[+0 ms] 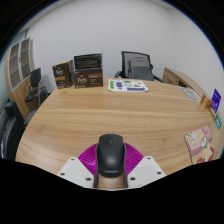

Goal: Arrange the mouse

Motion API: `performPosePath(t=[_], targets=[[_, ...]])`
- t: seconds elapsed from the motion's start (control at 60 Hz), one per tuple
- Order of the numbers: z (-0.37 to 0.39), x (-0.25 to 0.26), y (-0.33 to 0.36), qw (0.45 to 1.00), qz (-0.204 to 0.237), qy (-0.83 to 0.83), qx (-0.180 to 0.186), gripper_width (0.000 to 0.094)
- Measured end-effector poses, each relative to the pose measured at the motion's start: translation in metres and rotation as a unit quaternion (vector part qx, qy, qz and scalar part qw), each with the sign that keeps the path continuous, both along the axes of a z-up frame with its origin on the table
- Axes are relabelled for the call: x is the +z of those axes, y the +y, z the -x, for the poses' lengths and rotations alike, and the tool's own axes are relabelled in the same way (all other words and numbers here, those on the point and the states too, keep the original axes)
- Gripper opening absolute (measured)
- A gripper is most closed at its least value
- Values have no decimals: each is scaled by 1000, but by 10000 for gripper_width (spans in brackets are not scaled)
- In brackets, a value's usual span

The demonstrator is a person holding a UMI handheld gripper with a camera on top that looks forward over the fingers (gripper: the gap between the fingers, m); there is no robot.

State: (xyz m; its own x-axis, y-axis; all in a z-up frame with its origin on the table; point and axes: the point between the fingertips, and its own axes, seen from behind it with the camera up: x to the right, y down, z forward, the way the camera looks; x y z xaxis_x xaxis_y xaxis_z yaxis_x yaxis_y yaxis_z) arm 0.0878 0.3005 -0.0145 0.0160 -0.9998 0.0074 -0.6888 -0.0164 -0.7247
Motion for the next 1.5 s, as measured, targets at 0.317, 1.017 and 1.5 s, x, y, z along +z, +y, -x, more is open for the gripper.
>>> performPosePath(t=[0.317,1.017,1.5], targets=[[1,150,-45,998,-11,-66,11,315],[52,5,-377,992,13,17,-121,314],[117,108,-357,992,52,-3,-116,867]])
